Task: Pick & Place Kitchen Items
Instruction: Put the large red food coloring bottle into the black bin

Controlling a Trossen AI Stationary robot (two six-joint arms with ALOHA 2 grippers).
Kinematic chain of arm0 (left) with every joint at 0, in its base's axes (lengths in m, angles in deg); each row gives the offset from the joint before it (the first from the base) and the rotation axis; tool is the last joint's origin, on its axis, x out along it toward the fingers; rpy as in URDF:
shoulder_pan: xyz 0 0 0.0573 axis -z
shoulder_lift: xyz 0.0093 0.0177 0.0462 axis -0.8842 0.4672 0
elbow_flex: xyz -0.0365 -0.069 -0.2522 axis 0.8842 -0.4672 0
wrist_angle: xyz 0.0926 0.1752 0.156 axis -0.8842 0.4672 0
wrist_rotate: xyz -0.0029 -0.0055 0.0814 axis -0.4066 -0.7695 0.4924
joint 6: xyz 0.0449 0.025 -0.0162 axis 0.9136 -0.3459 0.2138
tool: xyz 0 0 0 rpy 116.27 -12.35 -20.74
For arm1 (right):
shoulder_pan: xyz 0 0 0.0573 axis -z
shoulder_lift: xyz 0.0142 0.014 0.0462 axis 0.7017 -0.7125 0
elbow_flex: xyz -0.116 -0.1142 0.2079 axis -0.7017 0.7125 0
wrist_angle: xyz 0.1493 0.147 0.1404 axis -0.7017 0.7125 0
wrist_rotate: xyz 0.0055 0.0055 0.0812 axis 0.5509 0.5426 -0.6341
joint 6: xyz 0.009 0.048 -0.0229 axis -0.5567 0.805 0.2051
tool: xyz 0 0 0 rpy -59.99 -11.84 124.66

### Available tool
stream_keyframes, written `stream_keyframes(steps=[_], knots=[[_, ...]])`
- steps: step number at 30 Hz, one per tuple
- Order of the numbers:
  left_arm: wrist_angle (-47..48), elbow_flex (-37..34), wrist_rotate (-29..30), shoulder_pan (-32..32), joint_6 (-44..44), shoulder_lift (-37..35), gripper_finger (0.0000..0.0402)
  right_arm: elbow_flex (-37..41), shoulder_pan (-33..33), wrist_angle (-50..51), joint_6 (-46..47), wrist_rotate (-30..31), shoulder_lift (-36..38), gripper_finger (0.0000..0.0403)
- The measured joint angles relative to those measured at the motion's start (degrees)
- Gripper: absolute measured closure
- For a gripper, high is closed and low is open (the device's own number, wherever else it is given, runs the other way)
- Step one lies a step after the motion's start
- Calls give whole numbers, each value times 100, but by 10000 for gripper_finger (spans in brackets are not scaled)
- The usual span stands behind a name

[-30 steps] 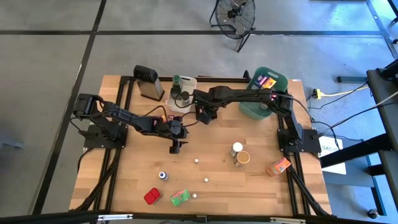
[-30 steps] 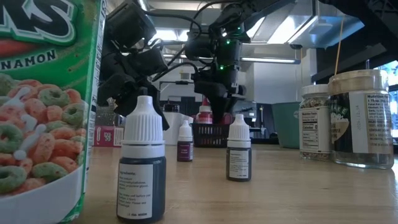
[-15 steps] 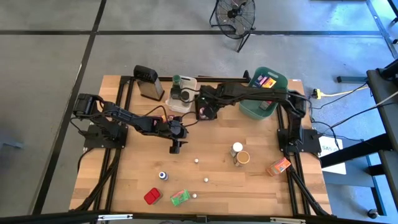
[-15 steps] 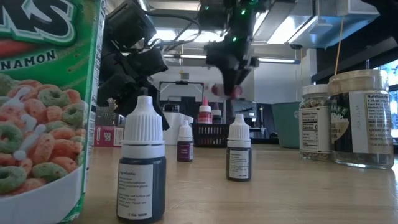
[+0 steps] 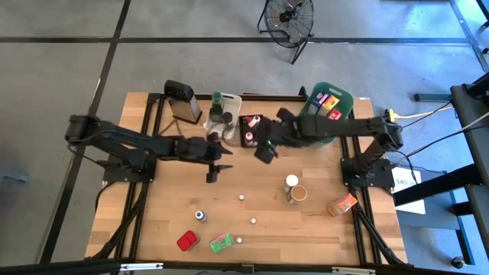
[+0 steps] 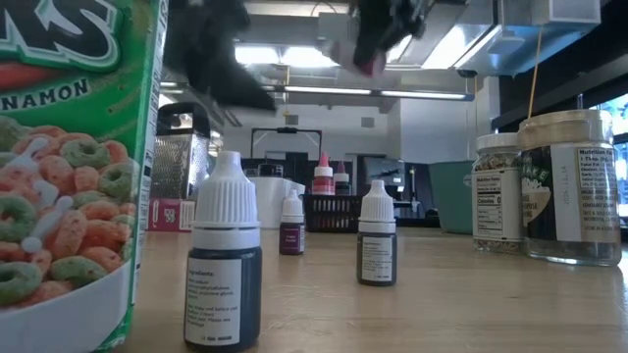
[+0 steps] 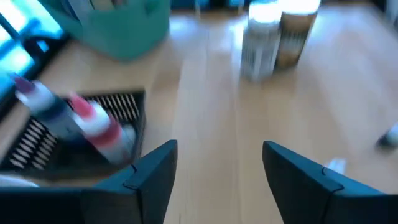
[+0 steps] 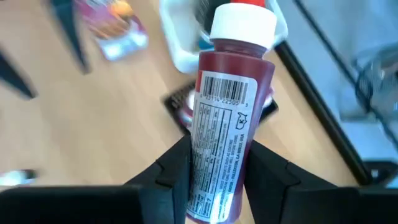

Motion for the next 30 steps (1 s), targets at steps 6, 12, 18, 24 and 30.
stream_keyframes(steps=[6, 12, 18, 24, 30], knots=[[-713, 4, -93, 369, 95, -613, 171, 0, -989, -577, -160, 952, 95, 282], [-1658, 4, -187, 952, 637, -628, 169, 0, -1804, -1278, -501, 2087, 95, 282], [-2093, 4, 217, 1300, 1065, -602, 171, 0, -2364, -1790, -938, 2795, 83, 282], [-2686, 4, 260, 1379, 1206, -602, 170, 0, -2643, -2372, -1444, 2881, -88, 282], [-2757, 2, 266, 1313, 1151, -602, 169, 4, -2669, -2635, -1716, 2669, -228, 282]])
